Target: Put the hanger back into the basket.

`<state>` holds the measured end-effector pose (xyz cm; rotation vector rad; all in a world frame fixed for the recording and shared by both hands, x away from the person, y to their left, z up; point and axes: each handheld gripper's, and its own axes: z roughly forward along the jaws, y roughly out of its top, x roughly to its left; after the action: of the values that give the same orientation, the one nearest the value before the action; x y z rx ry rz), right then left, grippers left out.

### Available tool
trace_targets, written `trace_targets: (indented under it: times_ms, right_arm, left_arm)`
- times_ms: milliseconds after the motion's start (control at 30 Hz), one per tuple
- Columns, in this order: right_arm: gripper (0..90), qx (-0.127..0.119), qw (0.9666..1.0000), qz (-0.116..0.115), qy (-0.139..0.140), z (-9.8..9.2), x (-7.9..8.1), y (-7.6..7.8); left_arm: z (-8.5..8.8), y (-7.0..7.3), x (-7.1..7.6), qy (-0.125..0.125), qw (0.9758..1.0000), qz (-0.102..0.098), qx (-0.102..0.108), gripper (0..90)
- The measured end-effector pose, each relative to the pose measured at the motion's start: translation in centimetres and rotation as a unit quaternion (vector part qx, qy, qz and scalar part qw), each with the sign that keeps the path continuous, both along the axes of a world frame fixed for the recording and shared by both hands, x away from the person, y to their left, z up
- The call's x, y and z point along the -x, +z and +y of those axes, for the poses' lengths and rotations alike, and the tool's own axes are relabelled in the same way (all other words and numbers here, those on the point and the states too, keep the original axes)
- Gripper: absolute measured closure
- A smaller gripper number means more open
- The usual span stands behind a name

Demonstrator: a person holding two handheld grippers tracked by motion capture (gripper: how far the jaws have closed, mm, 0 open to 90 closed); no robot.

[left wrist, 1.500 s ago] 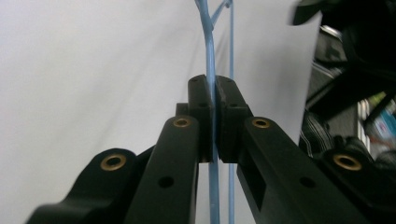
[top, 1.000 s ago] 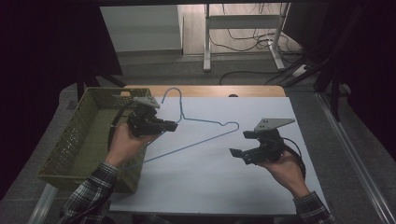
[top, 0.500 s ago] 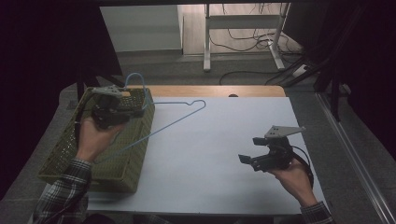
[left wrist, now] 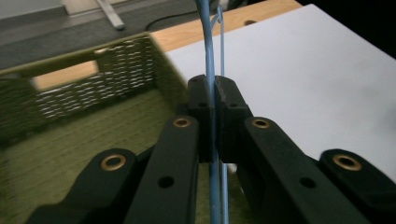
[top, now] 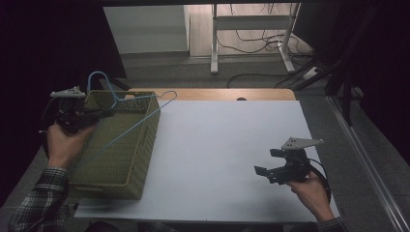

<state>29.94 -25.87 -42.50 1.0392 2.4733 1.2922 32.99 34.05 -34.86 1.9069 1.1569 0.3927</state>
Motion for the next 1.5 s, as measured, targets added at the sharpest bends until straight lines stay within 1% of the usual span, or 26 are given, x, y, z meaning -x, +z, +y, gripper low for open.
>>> trace_targets:
  times_ms: [67, 100, 133, 167, 233, 467, 533, 600, 767, 833, 867, 900, 933, 1033, 1133, 1167, 1200, 1233, 1267, 1300, 1333, 1367, 1400, 1433, 1467, 1500]
  right_arm:
    - [6.9, 0.002, 1.0, 0.002, -0.001, -0.2, 0.1, -0.2]
    - [6.9, 0.002, 1.0, 0.002, -0.001, -0.2, 0.1, -0.2]
    - [6.9, 0.004, 1.0, 0.005, -0.004, -0.4, 0.1, -0.3]
    - [6.9, 0.004, 1.0, 0.005, -0.004, -0.4, 0.1, -0.3]
    - [6.9, 0.005, 0.9999, 0.005, -0.008, -0.6, 0.0, -0.5]
    - [6.9, 0.007, 0.9999, 0.009, -0.013, -0.9, -0.1, -0.7]
    - [6.9, 0.007, 0.9998, 0.009, -0.013, -0.9, -0.1, -0.8]
    - [6.9, 0.008, 0.9998, 0.011, -0.013, -0.9, -0.1, -0.8]
    - [6.9, 0.009, 0.9998, 0.013, -0.014, -0.8, -0.2, -1.0]
    - [7.0, 0.009, 0.9998, 0.014, -0.014, -0.8, -0.2, -1.0]
    - [7.0, 0.01, 0.9997, 0.015, -0.014, -0.8, -0.2, -1.1]
    - [7.0, 0.01, 0.9997, 0.015, -0.014, -0.8, -0.2, -1.1]
    - [7.0, 0.011, 0.9997, 0.017, -0.015, -0.8, -0.2, -1.2]
    - [7.0, 0.011, 0.9997, 0.018, -0.015, -0.9, -0.3, -1.3]
    - [7.0, 0.012, 0.9996, 0.021, -0.016, -0.9, -0.3, -1.5]
    - [7.0, 0.011, 0.9996, 0.021, -0.015, -0.9, -0.3, -1.5]
    - [7.0, 0.011, 0.9996, 0.021, -0.016, -0.9, -0.3, -1.6]
    - [7.0, 0.011, 0.9996, 0.021, -0.016, -0.9, -0.3, -1.6]
    - [7.0, 0.012, 0.9996, 0.022, -0.015, -0.9, -0.3, -1.6]
    - [7.0, 0.012, 0.9996, 0.022, -0.015, -0.9, -0.3, -1.6]
    - [7.0, 0.013, 0.9996, 0.022, -0.013, -0.9, -0.3, -1.7]
    - [7.0, 0.013, 0.9996, 0.022, -0.013, -0.9, -0.3, -1.8]
    - [7.0, 0.014, 0.9996, 0.023, -0.013, -0.9, -0.3, -1.8]
    - [7.0, 0.014, 0.9995, 0.024, -0.013, -0.9, -0.3, -1.9]
    - [7.0, 0.014, 0.9995, 0.024, -0.013, -0.9, -0.3, -1.9]
    - [7.0, 0.014, 0.9995, 0.025, -0.013, -0.9, -0.3, -1.9]
  left_arm:
    - [1.5, -0.2, 0.1, 0.016, 0.9999, -0.001, 0.001, 87.5]
    - [1.5, -0.2, 0.1, 0.016, 0.9999, -0.001, 0.001, 87.5]
    - [2.5, -0.4, 0.2, 0.026, 0.9997, -0.003, 0.002, 87.5]
    - [2.5, -0.4, 0.2, 0.026, 0.9997, -0.003, 0.002, 87.5]
    - [3.7, -0.8, 0.4, 0.038, 0.9992, -0.006, 0.0, 87.5]
    - [5.8, -1.7, 0.7, 0.051, 0.9986, -0.009, 0.007, 87.5]
    - [6.7, -2.4, 0.8, 0.053, 0.9985, -0.011, 0.008, 87.6]
    - [6.9, -2.6, 0.8, 0.054, 0.9985, -0.012, 0.007, 87.5]
    - [7.7, -4.5, 0.3, 0.059, 0.9981, -0.012, 0.013, 87.5]
    - [7.7, -4.8, 0.1, 0.061, 0.998, -0.011, 0.011, 87.5]
    - [7.7, -5.6, -0.2, 0.063, 0.998, -0.009, 0.009, 87.5]
    - [7.7, -5.6, -0.2, 0.063, 0.998, -0.009, 0.009, 87.5]
    - [7.7, -6.4, -0.4, 0.062, 0.998, -0.004, 0.01, 87.5]
    - [7.6, -7.2, -0.7, 0.062, 0.998, 0.0, 0.008, 87.5]
    - [7.4, -8.2, -1.1, 0.064, 0.9979, 0.007, 0.001, 87.5]
    - [7.3, -8.8, -1.4, 0.068, 0.9975, 0.017, -0.004, 87.4]
    - [7.3, -9.0, -1.6, 0.068, 0.9972, 0.028, -0.008, 87.4]
    - [7.3, -9.0, -1.6, 0.068, 0.9972, 0.028, -0.008, 87.3]
    - [7.1, -9.2, -1.8, 0.071, 0.9965, 0.039, -0.022, 87.2]
    - [7.1, -9.2, -1.8, 0.071, 0.9965, 0.039, -0.022, 86.9]
    - [6.9, -9.4, -2.0, 0.076, 0.9947, 0.05, -0.048, 86.8]
    - [6.9, -9.4, -2.0, 0.076, 0.9947, 0.05, -0.048, 86.4]
    - [6.6, -9.6, -2.0, 0.08, 0.9926, 0.057, -0.071, 86.1]
    - [6.4, -9.7, -2.0, 0.084, 0.9917, 0.057, -0.079, 84.6]
    - [6.4, -9.7, -2.0, 0.084, 0.9917, 0.057, -0.079, 80.5]
    - [6.3, -9.7, -1.9, 0.09, 0.9904, 0.056, -0.089, 80.5]
